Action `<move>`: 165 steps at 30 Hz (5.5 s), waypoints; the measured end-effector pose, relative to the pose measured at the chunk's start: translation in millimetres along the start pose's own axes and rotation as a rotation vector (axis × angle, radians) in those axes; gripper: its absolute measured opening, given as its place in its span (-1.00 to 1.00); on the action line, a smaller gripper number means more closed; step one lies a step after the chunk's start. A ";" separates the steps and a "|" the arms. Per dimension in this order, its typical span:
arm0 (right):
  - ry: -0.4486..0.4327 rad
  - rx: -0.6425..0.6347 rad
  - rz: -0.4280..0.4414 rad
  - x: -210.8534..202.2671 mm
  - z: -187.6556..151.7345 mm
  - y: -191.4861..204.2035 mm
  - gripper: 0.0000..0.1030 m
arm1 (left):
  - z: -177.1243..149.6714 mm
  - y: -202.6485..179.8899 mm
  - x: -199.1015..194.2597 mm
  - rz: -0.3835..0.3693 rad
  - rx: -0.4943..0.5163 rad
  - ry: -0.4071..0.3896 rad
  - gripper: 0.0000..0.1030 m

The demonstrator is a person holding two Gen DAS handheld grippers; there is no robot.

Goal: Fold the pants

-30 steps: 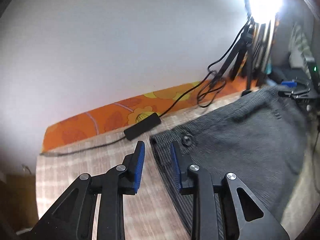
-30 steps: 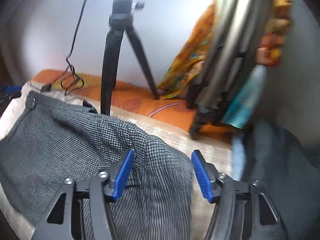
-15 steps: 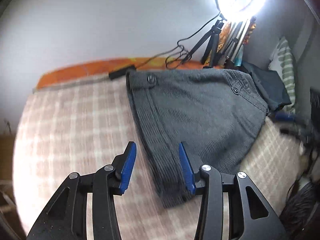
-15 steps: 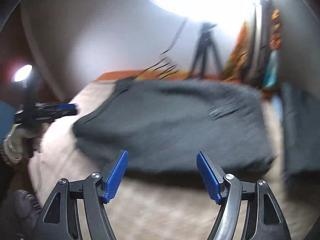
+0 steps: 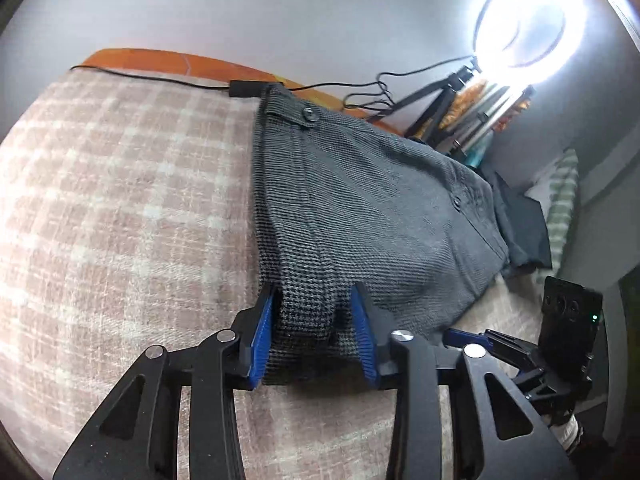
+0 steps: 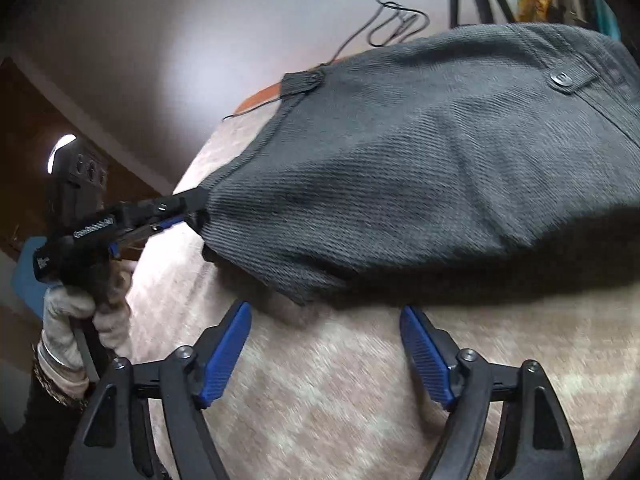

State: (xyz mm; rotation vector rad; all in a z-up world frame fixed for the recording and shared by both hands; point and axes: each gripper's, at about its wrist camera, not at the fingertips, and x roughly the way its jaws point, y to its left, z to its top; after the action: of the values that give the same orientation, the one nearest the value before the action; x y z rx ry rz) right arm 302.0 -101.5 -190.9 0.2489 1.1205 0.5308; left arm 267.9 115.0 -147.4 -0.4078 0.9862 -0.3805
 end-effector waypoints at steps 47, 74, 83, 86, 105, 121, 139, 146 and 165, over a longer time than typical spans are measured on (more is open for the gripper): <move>-0.397 0.568 -0.137 -130.0 8.5 -202.6 0.40 | 9.2 -149.5 104.8 0.218 0.561 0.056 -0.29; -0.484 0.528 -0.156 -112.2 45.4 -195.2 -0.57 | 24.1 -133.5 117.1 0.269 0.519 -0.033 -0.27; -0.460 0.173 -0.333 -148.2 87.6 -108.2 -0.60 | 31.2 -122.8 86.9 0.161 0.389 -0.002 -0.28; -0.428 0.069 -0.378 -147.8 97.9 -81.5 -0.60 | 39.1 -115.1 52.6 0.131 0.331 -0.050 -0.28; -0.263 -0.605 -0.546 -56.2 101.7 104.6 -0.60 | 59.1 -8.7 -83.2 0.175 0.031 -0.332 -0.16; -0.005 -0.799 -0.358 100.0 53.2 152.1 -0.30 | 62.1 45.2 -104.4 0.196 -0.077 -0.367 -0.16; -0.201 -0.283 -0.246 -51.8 -1.9 15.7 0.38 | 90.8 -58.0 -14.5 0.111 0.264 -0.163 -0.16; -0.162 -0.344 -0.244 -34.8 -3.1 9.4 0.41 | 110.9 -61.1 52.8 0.202 0.332 -0.010 -0.16; -0.123 -0.313 -0.171 -40.8 0.1 -12.3 -0.41 | 99.8 -16.1 20.2 0.183 0.196 -0.025 -0.15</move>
State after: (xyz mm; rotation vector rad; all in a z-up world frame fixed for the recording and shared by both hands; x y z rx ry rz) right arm 292.1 -133.2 -164.3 -0.0849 0.9150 0.5225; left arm 361.6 107.1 -105.1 -0.1431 0.9433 -0.3022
